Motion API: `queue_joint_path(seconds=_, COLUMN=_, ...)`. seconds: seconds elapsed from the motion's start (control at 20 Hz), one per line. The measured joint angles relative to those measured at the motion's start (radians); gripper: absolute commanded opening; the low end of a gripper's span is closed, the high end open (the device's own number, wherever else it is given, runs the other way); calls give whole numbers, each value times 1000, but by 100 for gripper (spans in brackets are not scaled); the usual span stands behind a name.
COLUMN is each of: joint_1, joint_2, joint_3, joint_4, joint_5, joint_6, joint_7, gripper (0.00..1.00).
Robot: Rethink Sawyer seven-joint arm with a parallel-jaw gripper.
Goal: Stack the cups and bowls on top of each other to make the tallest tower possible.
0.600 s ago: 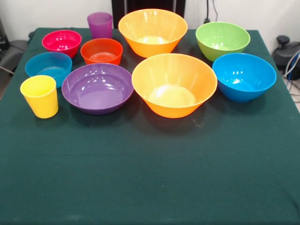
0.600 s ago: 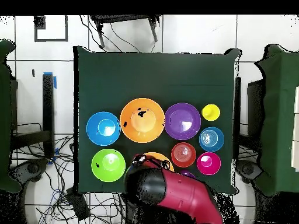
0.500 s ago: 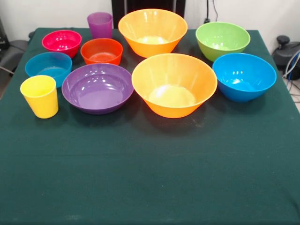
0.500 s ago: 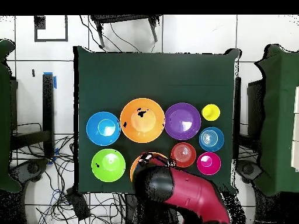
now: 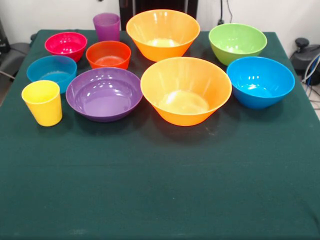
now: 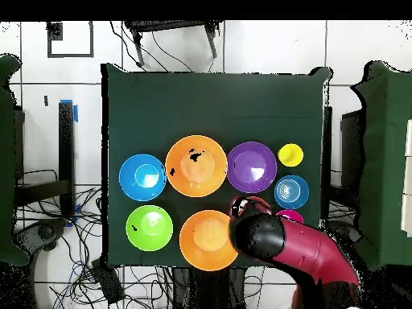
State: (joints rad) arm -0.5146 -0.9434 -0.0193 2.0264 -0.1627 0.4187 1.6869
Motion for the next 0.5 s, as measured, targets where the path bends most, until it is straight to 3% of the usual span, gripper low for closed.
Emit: queue_joint_path(seconds=0.5, joint_1=-188, joint_2=111, joint_3=105, joint_4=-71, joint_5=-113, joint_6=-11, joint_7=0, gripper=100)
